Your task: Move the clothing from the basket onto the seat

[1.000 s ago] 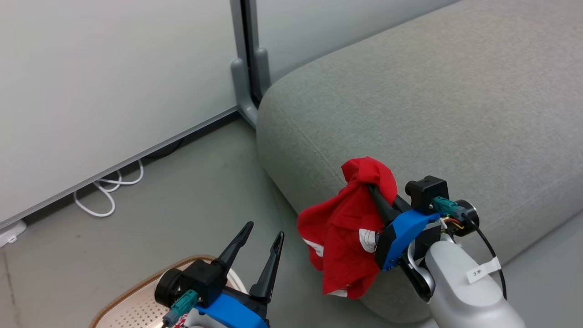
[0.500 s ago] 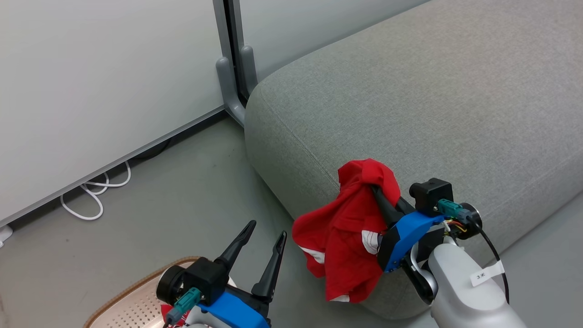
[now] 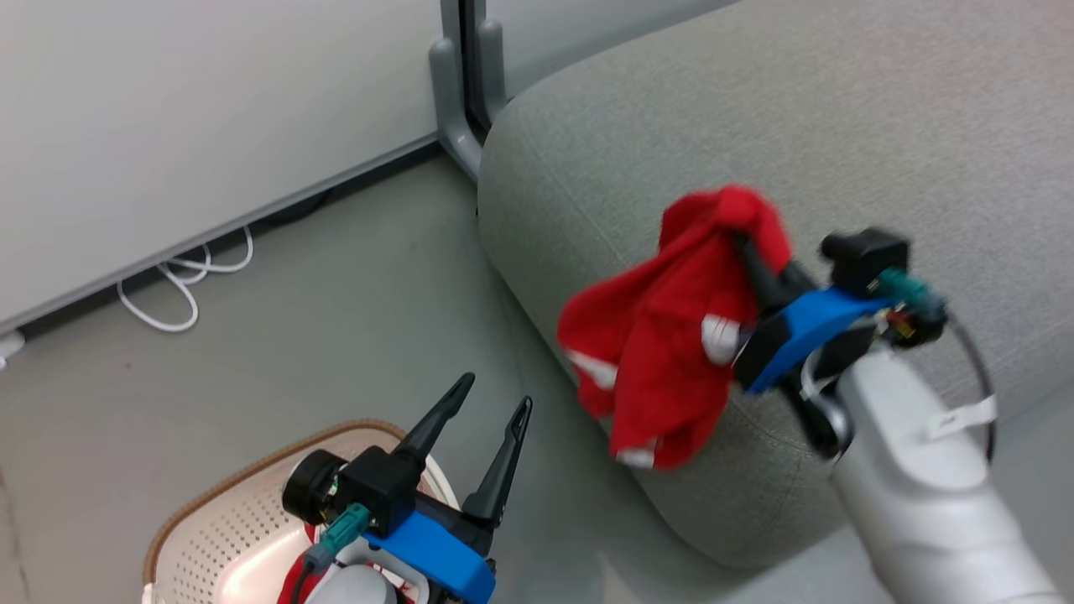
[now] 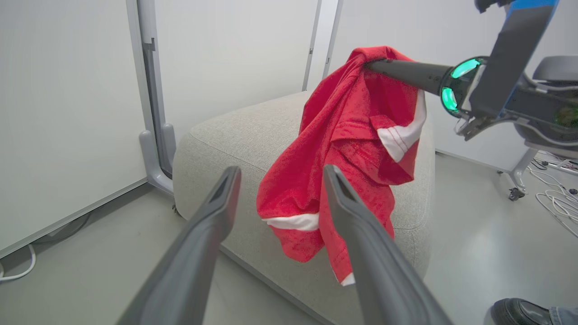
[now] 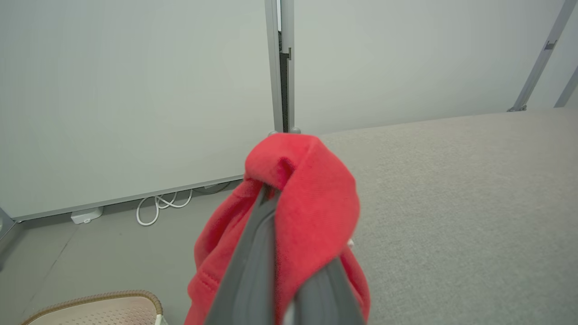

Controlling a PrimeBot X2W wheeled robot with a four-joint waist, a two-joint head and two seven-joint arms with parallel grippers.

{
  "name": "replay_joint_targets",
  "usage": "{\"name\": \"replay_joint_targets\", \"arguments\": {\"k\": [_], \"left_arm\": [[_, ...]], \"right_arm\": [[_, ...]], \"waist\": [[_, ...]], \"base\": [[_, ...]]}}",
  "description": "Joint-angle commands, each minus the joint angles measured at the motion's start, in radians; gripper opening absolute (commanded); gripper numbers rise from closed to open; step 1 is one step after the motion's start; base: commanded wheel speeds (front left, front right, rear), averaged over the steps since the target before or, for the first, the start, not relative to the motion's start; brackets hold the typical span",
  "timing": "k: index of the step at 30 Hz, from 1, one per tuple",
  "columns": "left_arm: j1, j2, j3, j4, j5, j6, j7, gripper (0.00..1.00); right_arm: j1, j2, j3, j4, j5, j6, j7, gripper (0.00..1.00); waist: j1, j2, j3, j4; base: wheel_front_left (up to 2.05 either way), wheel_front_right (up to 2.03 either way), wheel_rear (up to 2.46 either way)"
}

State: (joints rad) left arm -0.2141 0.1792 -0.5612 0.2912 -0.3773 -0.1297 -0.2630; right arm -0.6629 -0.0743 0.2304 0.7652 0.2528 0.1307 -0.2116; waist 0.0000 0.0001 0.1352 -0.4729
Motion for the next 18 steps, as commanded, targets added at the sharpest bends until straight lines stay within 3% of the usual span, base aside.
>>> {"name": "replay_joint_targets", "arguments": {"k": [1,18], "left_arm": [[-0.030,0.011,-0.004,-0.010,0.008,-0.001,-0.003,1.00],[-0.248,0.081,-0.049,-0.096,0.065,-0.001,-0.003,1.00]], "right_arm": [[-0.048,-0.024,-0.027,-0.020,0.020,0.000,0.004,0.00],[-0.288,-0.361,-0.351,-0.152,0.165,0.000,0.098,0.00]], "waist": [[0.0000,-0.0001,0.049,0.030],[0.0000,-0.0001,0.396,0.183]], "base": [[0.00,0.00,0.00],[0.00,0.00,0.00]]}}
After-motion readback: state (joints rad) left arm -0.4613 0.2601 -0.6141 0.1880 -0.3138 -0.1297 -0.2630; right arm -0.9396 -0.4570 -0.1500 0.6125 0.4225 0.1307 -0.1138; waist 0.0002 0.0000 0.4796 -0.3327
